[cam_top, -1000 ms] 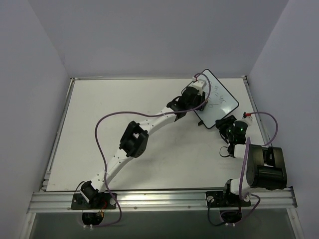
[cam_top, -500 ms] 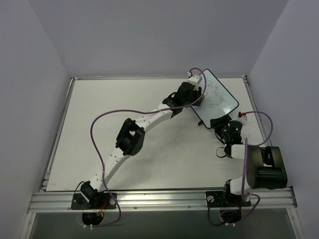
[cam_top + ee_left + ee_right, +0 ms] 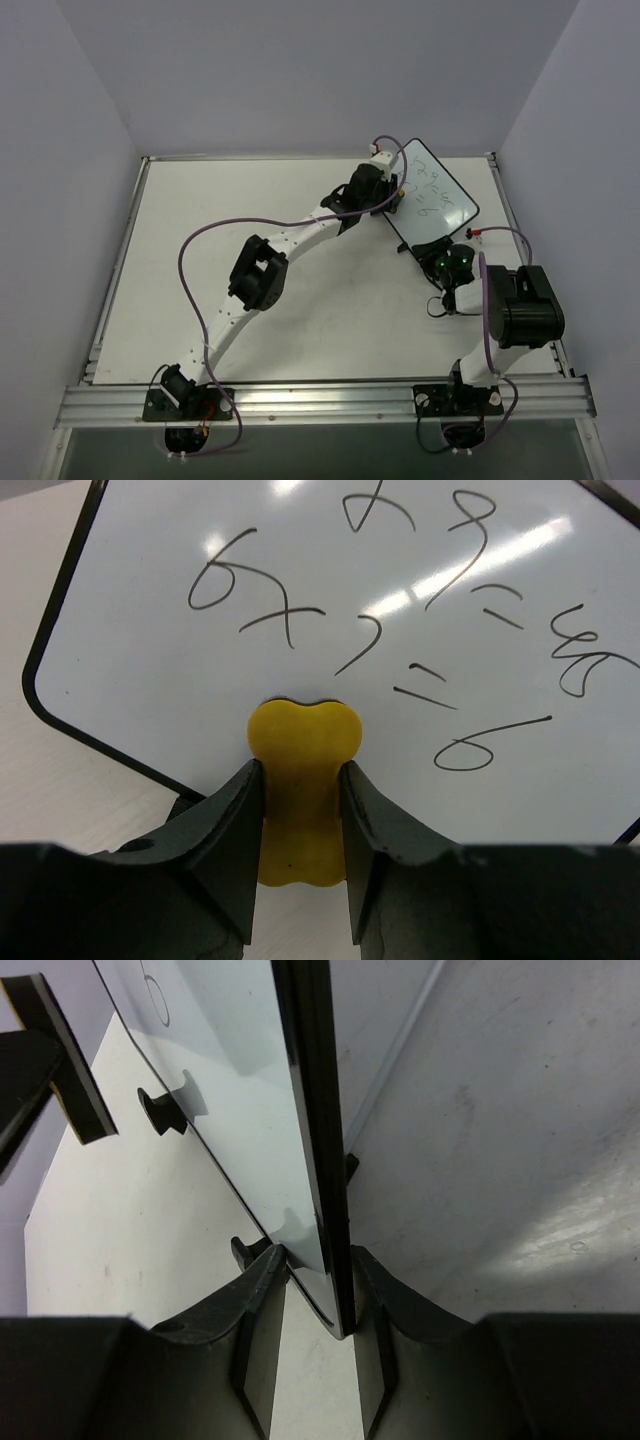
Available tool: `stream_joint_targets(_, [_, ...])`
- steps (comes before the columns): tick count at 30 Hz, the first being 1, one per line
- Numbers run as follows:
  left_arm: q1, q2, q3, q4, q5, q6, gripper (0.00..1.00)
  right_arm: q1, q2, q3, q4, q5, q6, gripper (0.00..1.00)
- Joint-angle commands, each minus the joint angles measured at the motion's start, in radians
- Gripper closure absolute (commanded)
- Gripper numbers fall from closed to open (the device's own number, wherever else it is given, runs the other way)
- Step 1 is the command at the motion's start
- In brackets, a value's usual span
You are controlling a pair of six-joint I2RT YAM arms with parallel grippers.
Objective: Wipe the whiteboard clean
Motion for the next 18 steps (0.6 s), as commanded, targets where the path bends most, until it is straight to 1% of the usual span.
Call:
stream_joint_targets(1, [0.007, -0.088, -0.026, 0.053, 0.024, -0.005, 0.98, 0.010, 0.047, 0.026, 0.061, 0.020, 0.007, 0.76])
stream_joint_targets(5, [0.009, -0.102, -0.054, 0.054, 0.027, -0.008, 0.98, 0.016, 0.088, 0.011, 0.116, 0.028, 0.024, 0.85])
stream_joint_targets(6, [0.009, -0.105, -0.058, 0.054, 0.031, -0.008, 0.98, 0.016, 0.097, 0.009, 0.129, 0.026, 0.027, 0.92])
stream_joint_targets(8, [0.009, -0.111, -0.066, 0.054, 0.028, -0.008, 0.98, 0.016, 0.108, 0.009, 0.140, 0.020, 0.030, 0.96])
stream_joint_targets(9, [0.009, -0.112, -0.072, 0.054, 0.027, -0.008, 0.98, 0.016, 0.107, 0.012, 0.134, 0.023, 0.030, 1.00])
stream_joint_targets(12, [0.009, -0.119, -0.083, 0.054, 0.024, -0.007, 0.98, 0.047, 0.093, 0.022, 0.094, 0.036, 0.012, 1.00])
stream_joint_targets(13, [0.010, -0.122, -0.088, 0.088, 0.018, -0.007, 0.98, 0.051, 0.087, 0.020, 0.089, 0.036, 0.006, 1.00])
stream_joint_targets(18, [0.021, -0.154, -0.137, 0.108, 0.000, -0.022, 0.98, 0.079, 0.068, 0.015, 0.052, 0.025, -0.016, 1.00])
